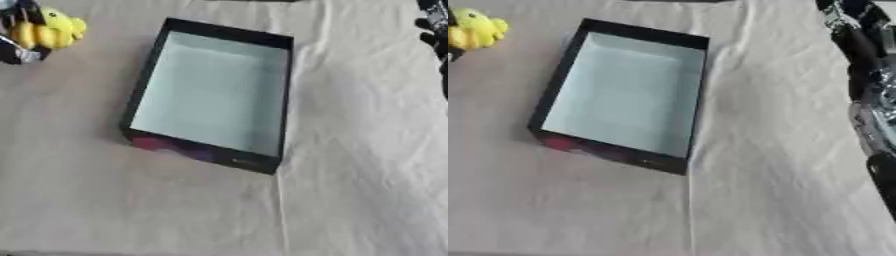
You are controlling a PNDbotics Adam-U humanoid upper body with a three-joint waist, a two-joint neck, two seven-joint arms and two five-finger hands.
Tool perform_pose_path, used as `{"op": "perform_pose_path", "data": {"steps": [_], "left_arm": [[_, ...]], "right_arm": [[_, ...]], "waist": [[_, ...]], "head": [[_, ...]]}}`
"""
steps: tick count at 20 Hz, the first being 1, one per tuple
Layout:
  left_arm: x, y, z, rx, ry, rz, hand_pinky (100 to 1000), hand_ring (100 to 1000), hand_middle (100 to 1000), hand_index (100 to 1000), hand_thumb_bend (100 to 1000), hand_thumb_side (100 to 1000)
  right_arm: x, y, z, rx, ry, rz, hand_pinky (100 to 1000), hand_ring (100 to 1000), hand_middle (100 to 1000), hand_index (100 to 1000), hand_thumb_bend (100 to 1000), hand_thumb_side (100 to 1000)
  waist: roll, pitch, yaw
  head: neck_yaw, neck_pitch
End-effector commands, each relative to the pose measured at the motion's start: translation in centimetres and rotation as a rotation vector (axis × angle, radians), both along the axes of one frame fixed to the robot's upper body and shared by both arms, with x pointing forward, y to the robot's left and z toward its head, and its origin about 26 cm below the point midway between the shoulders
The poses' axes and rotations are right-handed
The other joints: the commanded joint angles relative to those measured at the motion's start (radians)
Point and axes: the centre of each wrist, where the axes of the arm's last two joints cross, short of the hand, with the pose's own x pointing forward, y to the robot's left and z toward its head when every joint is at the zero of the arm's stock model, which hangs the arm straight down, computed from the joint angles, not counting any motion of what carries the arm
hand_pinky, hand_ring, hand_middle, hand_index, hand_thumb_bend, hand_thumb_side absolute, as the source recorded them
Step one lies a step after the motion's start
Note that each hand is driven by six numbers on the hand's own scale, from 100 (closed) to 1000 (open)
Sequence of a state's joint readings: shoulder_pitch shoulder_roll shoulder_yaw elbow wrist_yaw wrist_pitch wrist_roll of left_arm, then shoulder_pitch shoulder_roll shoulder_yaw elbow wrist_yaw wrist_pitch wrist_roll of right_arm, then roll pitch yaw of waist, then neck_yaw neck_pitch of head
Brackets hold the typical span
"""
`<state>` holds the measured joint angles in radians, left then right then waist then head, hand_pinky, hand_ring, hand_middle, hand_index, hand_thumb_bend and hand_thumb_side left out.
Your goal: Pick up objects on the table and place them in the box.
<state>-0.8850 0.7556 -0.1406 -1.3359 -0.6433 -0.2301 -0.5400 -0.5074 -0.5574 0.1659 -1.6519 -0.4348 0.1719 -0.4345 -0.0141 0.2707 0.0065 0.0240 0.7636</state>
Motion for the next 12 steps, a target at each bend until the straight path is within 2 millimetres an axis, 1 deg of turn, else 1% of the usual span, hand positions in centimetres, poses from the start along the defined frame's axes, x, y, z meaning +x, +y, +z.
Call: {"op": "perform_pose_path", "data": {"steps": [1, 4, 5, 6, 9, 12], "left_arm": [[-1.3, -5.5, 3.2, -0.033, -0.065, -0.201, 509, 492, 496, 562, 221, 100], [-1.4, -9.7, 3.9, -0.060, -0.060, -0.310, 508, 489, 494, 561, 221, 100], [-1.3, -10.9, 3.7, -0.066, -0.049, -0.343, 508, 489, 494, 561, 217, 100], [-1.2, -11.9, 3.5, -0.066, -0.035, -0.370, 509, 491, 496, 563, 218, 100], [-1.0, -14.0, 2.4, -0.011, 0.004, -0.405, 528, 512, 516, 586, 245, 100], [-0.3, -15.0, 0.6, 0.043, 0.059, -0.396, 539, 524, 528, 599, 275, 100]], "right_arm": [[0.1, 0.3, 1.0, -0.001, -0.029, 0.011, 932, 846, 854, 877, 499, 535], [0.2, 0.4, 1.0, 0.031, -0.040, -0.007, 933, 848, 857, 878, 497, 533], [0.3, 0.3, 1.0, 0.044, -0.045, -0.017, 933, 848, 859, 878, 443, 589], [0.3, 0.2, 1.1, 0.057, -0.051, -0.029, 933, 847, 856, 878, 493, 532], [0.4, 0.0, 1.3, 0.082, -0.065, -0.056, 932, 846, 855, 877, 493, 531], [0.4, 0.0, 1.5, 0.091, -0.074, -0.062, 932, 846, 855, 877, 493, 531]], "waist": [[0.005, -0.030, -0.003], [0.009, -0.033, -0.010], [0.010, -0.033, -0.013], [0.012, -0.032, -0.016], [0.017, -0.031, -0.023], [0.021, -0.030, -0.026]], "head": [[-0.001, 0.006], [0.005, 0.006], [0.008, 0.006], [0.009, 0.006], [0.012, 0.006], [0.016, 0.006]]}}
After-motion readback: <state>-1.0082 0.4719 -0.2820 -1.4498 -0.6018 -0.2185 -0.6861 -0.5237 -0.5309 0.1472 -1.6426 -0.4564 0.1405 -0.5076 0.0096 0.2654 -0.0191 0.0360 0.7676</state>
